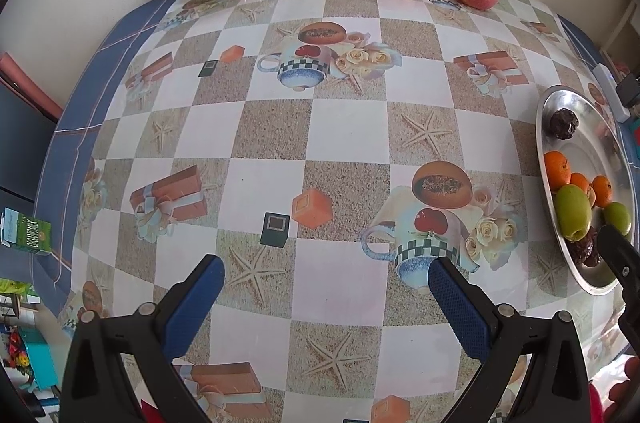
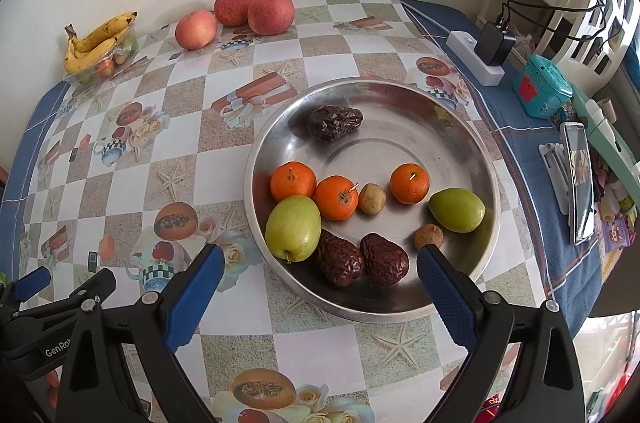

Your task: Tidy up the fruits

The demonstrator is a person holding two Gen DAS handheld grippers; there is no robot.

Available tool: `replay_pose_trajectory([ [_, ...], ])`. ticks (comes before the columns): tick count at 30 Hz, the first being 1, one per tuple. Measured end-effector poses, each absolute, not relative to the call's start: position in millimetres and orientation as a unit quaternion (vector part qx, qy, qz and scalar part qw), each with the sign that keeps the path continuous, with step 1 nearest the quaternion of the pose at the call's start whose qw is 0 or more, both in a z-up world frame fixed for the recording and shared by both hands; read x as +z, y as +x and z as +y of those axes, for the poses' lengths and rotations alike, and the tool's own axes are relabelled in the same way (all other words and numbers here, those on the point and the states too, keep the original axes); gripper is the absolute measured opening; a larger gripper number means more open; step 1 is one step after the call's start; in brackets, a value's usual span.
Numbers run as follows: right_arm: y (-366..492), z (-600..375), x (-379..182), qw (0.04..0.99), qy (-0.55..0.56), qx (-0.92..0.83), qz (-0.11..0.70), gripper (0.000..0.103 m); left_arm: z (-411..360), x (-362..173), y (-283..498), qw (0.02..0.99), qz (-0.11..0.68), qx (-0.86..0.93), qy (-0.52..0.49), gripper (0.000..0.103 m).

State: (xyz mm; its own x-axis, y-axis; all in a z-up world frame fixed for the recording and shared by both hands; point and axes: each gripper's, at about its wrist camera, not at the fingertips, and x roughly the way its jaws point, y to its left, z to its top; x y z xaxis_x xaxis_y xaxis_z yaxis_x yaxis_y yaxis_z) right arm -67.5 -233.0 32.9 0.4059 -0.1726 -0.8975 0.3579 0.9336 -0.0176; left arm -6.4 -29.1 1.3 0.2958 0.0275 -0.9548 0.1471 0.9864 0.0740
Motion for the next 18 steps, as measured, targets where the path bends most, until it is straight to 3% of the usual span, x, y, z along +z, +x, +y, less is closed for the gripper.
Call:
replay_pose_trajectory([
  [18, -67.7, -232.5, 31.4, 0.833, 0.089, -0.159, 0.523, 0.097, -28.5, -0.4, -6.2, 0.8, 0.594, -0.037, 0.074, 0.103],
])
